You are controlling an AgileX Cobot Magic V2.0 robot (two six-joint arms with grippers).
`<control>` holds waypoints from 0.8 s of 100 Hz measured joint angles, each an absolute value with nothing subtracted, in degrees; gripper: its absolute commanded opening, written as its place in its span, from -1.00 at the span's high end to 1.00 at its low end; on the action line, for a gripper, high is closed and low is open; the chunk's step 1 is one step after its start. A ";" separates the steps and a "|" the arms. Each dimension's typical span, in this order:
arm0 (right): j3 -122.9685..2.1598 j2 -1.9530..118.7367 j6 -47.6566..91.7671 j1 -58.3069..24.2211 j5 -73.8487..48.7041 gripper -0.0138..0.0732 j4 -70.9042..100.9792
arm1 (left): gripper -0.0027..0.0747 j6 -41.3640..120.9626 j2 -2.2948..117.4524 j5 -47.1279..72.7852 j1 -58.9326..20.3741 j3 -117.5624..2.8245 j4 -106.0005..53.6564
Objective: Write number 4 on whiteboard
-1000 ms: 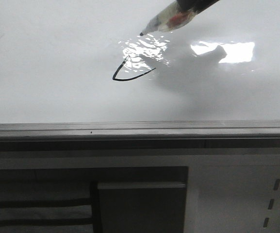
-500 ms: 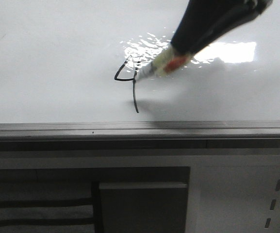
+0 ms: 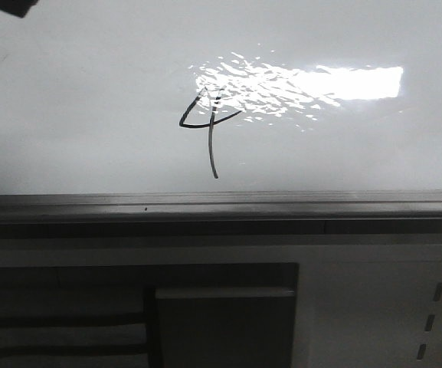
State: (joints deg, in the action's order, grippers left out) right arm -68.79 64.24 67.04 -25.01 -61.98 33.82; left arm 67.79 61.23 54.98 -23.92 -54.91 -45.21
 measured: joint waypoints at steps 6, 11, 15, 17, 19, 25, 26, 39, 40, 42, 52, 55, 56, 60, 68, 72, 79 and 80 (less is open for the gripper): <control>-68.79 64.24 68.66 -25.01 -62.32 0.83 33.72 | -0.04 68.85 63.31 54.98 -25.88 -56.80 -45.45; -68.79 64.24 69.23 -25.01 -62.43 0.83 33.72 | -0.04 69.51 65.27 54.98 -28.04 -58.14 -45.45; -68.79 64.24 69.45 -25.01 -62.43 0.83 33.72 | -0.04 69.78 66.46 54.84 -29.94 -59.24 -45.32; -68.79 64.24 69.44 -25.01 -62.43 0.83 33.72 | -0.04 69.87 67.18 54.74 -30.87 -59.79 -45.20; -68.79 64.24 69.47 -25.01 -62.43 0.83 33.61 | -0.04 70.03 67.87 54.48 -31.76 -60.35 -45.06; -68.79 64.24 69.83 -25.01 -62.43 0.83 33.60 | -0.04 70.15 69.90 53.71 -33.86 -61.84 -44.81; -68.79 64.24 69.83 -25.01 -62.43 0.83 33.60 | -0.04 70.26 70.12 53.70 -34.34 -62.01 -44.81; -68.79 64.24 69.86 -25.01 -62.52 0.83 33.60 | -0.04 70.39 73.94 52.73 -37.53 -65.25 -44.57; -68.79 64.24 69.86 -25.01 -62.52 0.83 33.60 | -0.04 70.39 74.11 52.73 -37.80 -65.40 -44.57; -68.79 64.24 69.97 -25.01 -62.52 0.83 33.60 | -0.04 70.39 74.61 52.73 -38.19 -65.87 -44.57; -68.79 64.24 69.96 -25.01 -62.65 0.83 33.60 | -0.04 70.49 76.20 52.60 -39.53 -67.52 -44.45; -68.79 64.24 69.96 -25.01 -62.75 0.83 33.60 | -0.04 70.49 76.42 52.60 -39.76 -67.76 -44.45; -68.79 64.24 69.96 -25.01 -62.75 0.83 33.60 | -0.04 70.49 76.53 52.49 -39.91 -67.72 -44.45; -68.79 64.24 69.96 -25.01 -62.75 0.83 33.51 | -0.01 70.49 76.62 52.49 -40.03 -67.99 -44.35; -68.79 64.24 69.96 -25.01 -62.86 0.83 33.51 | 0.14 70.49 76.62 52.38 -40.37 -68.12 -44.14; -68.79 64.24 69.96 -25.01 -62.84 0.83 33.51 | 0.26 70.49 76.62 52.38 -40.37 -68.12 -44.14; -68.79 64.24 69.96 -25.01 -62.84 0.83 33.51 | 0.48 70.49 76.62 52.38 -40.37 -68.12 -43.99; -68.79 64.24 69.96 -25.01 -62.84 0.83 33.51 | 0.49 70.49 76.62 52.38 -40.37 -68.12 -43.95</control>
